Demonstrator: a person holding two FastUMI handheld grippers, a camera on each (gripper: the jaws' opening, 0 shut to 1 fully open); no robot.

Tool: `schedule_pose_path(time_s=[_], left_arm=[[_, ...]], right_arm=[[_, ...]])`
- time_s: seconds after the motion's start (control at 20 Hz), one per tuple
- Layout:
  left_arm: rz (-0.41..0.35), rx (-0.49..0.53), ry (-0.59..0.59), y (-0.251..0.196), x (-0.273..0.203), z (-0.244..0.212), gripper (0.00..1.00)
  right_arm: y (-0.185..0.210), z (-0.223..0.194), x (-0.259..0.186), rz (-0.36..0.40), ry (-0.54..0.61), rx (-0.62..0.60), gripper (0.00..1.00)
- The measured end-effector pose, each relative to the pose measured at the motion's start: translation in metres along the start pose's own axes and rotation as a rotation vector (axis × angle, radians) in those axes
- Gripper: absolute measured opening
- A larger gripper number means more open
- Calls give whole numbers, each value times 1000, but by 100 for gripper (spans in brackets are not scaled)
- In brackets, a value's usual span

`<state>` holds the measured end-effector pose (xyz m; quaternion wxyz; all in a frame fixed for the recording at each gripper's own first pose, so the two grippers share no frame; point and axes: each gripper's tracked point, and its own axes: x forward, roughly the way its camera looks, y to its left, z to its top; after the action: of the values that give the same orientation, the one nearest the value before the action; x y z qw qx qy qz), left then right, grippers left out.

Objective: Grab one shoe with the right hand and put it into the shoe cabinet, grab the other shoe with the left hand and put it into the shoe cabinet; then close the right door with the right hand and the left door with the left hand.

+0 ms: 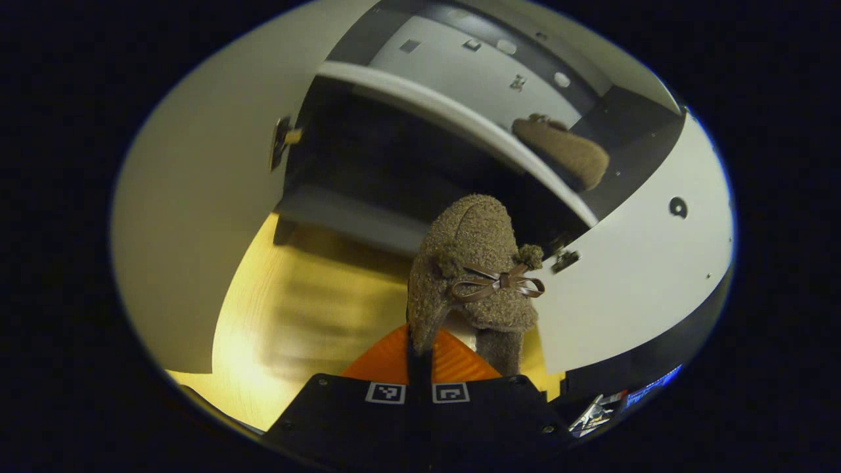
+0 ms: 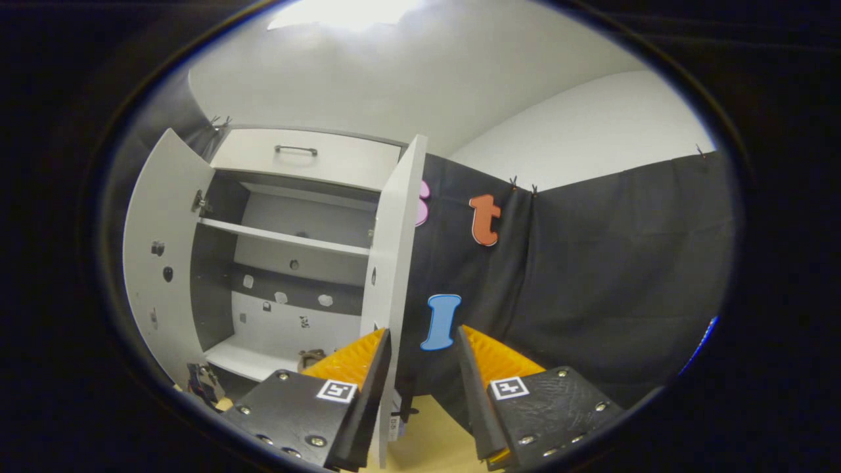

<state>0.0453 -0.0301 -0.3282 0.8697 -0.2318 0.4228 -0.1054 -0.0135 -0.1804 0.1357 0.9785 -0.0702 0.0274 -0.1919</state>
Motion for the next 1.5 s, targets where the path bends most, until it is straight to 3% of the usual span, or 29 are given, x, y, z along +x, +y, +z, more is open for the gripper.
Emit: schedule_pose_path(time_s=[0.4, 0.6, 0.85, 1.05, 1.2, 1.5], left_arm=[[-99, 78, -229, -68, -10, 124, 0], [-100, 101, -301, -85, 1, 186, 4], [-57, 121, -364, -83, 29, 248, 1], [-5, 136, -333, -69, 56, 257, 4], [-11, 122, -339, -67, 67, 262, 0], [68, 175, -342, -47, 87, 272, 0]], right_arm=[[-25, -12, 2, -49, 15, 26, 56], [-50, -20, -1, -100, 28, 39, 59], [-84, -35, -9, -182, 55, 55, 59], [-106, -50, -13, -244, 84, 81, 59], [-114, -61, -15, -272, 111, 91, 59], [-115, -73, -14, -282, 135, 90, 59]])
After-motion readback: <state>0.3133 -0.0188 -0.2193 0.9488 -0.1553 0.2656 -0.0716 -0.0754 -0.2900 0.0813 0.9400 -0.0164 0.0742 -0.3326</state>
